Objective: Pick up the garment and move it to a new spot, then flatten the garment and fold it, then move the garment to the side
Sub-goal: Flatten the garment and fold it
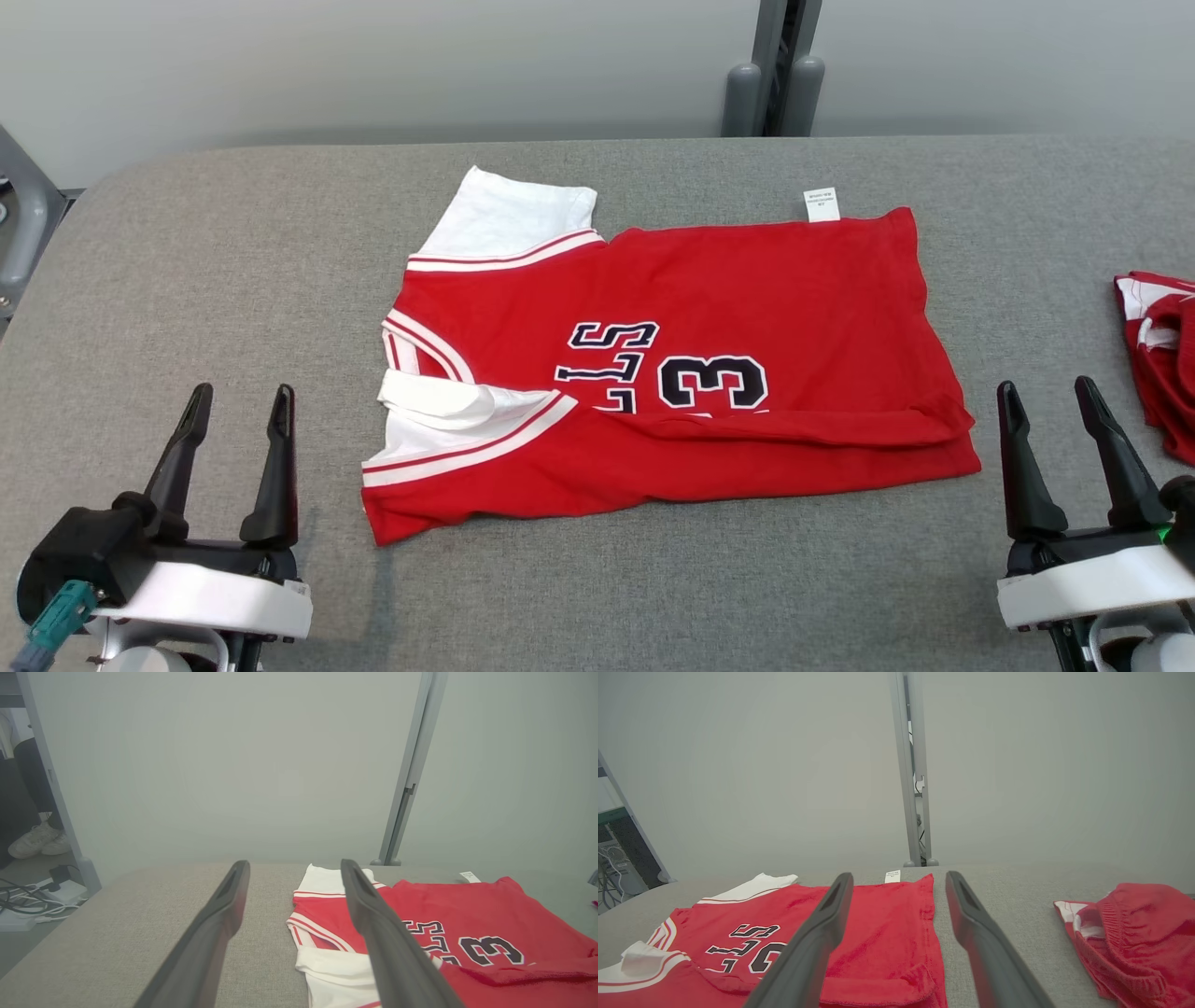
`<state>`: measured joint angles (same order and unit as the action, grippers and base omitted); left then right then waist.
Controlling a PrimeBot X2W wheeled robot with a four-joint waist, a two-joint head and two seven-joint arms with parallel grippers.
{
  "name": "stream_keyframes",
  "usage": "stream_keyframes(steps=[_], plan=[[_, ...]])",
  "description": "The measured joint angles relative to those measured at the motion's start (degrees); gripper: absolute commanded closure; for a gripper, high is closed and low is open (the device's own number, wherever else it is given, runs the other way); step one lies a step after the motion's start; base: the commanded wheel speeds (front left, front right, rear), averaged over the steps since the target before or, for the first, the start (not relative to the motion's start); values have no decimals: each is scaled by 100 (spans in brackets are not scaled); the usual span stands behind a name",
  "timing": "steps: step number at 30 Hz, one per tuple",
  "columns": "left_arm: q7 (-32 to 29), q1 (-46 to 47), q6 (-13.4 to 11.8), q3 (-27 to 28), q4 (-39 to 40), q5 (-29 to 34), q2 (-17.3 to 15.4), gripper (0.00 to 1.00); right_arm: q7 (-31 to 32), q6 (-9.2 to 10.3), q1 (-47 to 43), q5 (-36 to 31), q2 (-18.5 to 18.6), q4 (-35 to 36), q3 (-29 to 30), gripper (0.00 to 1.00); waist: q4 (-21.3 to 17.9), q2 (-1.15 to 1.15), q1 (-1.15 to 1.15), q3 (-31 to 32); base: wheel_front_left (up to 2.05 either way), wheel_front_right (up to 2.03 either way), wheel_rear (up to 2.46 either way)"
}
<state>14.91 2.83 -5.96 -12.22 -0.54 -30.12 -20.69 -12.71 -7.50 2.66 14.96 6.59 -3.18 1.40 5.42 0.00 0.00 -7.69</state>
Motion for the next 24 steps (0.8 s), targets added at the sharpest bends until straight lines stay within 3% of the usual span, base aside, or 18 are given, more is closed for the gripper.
stream_keyframes(steps=[5, 11, 24], plan=[[0, -13, 194, -93, -336, 115, 130, 0, 213, 0, -16, 4, 46, -333, 45, 0, 24, 0, 0, -53, 0, 0, 0], [-1, -16, 530, -377, -1192, 87, 516, 0, 328, 0, -35, 9, 46, -1213, 175, 0, 51, 0, 0, -264, 0, 0, 0], [-33, 583, 1117, -531, -2758, -148, 828, 0, 375, 0, 985, 194, 12, -2505, -63, 0, 16, 0, 0, -702, 0, 0, 0]])
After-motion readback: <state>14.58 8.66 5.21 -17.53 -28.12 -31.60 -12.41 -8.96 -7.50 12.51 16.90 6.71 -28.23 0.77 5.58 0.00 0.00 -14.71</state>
